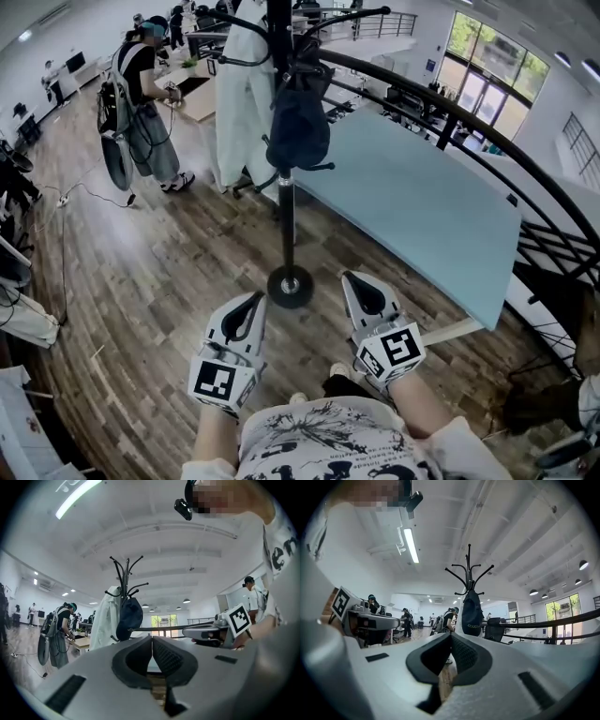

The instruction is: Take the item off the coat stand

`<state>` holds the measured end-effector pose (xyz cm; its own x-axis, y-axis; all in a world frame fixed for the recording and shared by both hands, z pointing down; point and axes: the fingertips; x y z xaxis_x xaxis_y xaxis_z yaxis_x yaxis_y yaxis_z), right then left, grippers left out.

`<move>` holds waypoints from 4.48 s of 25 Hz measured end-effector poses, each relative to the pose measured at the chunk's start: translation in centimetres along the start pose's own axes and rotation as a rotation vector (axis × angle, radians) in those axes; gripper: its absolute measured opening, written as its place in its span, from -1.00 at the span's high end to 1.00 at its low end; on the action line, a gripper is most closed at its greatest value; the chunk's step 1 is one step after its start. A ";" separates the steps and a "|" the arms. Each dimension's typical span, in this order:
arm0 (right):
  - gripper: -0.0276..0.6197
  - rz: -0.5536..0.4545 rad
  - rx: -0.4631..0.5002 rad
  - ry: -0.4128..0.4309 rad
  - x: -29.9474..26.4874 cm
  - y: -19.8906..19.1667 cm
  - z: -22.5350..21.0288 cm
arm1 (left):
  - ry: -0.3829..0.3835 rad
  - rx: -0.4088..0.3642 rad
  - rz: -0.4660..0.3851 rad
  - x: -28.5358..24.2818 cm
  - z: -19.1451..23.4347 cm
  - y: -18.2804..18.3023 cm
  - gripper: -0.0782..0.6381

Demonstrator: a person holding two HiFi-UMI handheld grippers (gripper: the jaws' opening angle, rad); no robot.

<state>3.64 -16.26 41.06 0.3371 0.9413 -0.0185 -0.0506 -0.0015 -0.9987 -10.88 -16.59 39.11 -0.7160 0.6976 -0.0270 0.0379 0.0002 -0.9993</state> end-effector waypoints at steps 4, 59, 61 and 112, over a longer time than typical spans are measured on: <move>0.93 -0.019 0.008 0.039 -3.5 0.4 -2.2 | 0.035 0.001 0.008 -3.0 1.5 -0.2 0.77; 0.91 -0.113 0.123 0.121 -28.8 9.4 -15.1 | 0.272 -0.050 0.004 -17.4 11.4 3.4 0.77; 0.91 -0.114 0.116 0.122 -28.5 9.6 -15.1 | 0.263 -0.047 0.005 -17.5 11.2 3.3 0.77; 0.91 -0.013 0.099 0.153 -15.6 0.5 -15.2 | 0.208 -0.040 -0.014 -18.7 7.2 3.6 0.77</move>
<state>12.62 -36.08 40.12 0.4774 0.8785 -0.0201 -0.1354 0.0509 -0.9895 -2.40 -34.83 35.78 -0.5573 0.8303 -0.0028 0.0592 0.0364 -0.9976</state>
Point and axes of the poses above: the fingertips, and each gripper's own axes: x backward along the fingers, z to its left, y out of its top, and after that the axes turned 3 degrees about z, right-handed
